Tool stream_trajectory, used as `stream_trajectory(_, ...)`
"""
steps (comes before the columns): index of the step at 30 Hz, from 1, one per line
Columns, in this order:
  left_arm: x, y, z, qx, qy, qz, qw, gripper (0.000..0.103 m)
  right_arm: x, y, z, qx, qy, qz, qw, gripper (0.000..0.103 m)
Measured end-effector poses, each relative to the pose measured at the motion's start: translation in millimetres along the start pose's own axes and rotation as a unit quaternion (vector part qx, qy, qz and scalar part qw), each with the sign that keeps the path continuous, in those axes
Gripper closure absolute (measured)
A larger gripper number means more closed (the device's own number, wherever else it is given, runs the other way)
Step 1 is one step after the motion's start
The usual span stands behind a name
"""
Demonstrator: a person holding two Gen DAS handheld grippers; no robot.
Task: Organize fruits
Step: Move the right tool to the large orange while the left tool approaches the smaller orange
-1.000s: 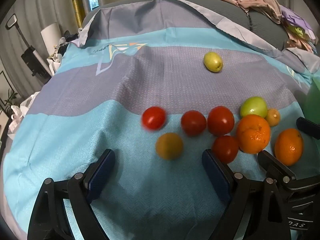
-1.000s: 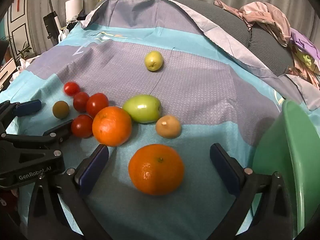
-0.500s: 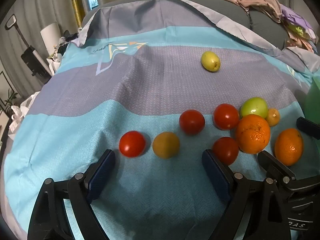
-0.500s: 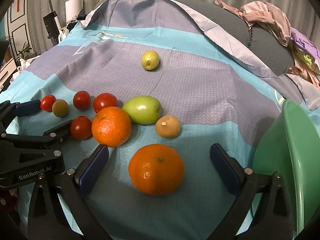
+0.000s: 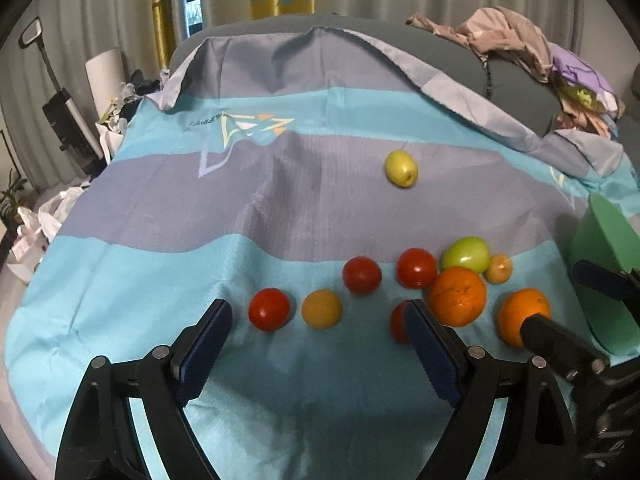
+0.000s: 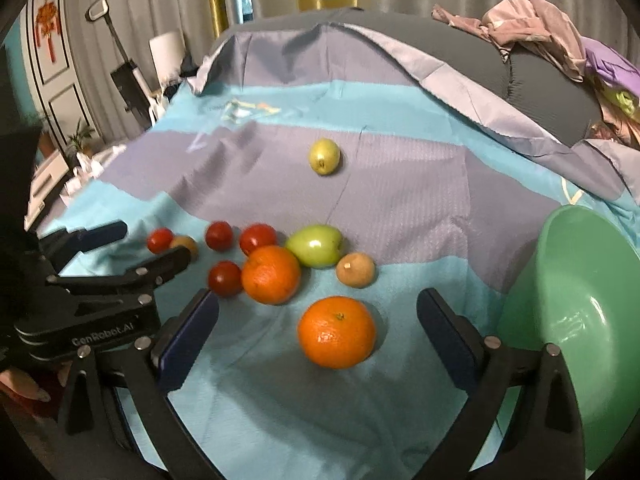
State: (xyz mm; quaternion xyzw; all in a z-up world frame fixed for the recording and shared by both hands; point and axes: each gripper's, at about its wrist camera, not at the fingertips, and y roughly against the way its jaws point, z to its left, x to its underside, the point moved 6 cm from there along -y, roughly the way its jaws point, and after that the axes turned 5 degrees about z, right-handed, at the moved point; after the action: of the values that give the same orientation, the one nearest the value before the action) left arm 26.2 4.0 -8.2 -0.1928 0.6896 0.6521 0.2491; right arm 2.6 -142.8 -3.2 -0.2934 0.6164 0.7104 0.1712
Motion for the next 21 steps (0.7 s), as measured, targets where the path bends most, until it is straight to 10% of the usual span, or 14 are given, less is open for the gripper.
stream_trajectory(21, 7, 9, -26, 0.041, -0.031, 0.029, 0.9982, 0.014, -5, 18, -5, -0.022, -0.056, 0.004, 0.998, 0.002)
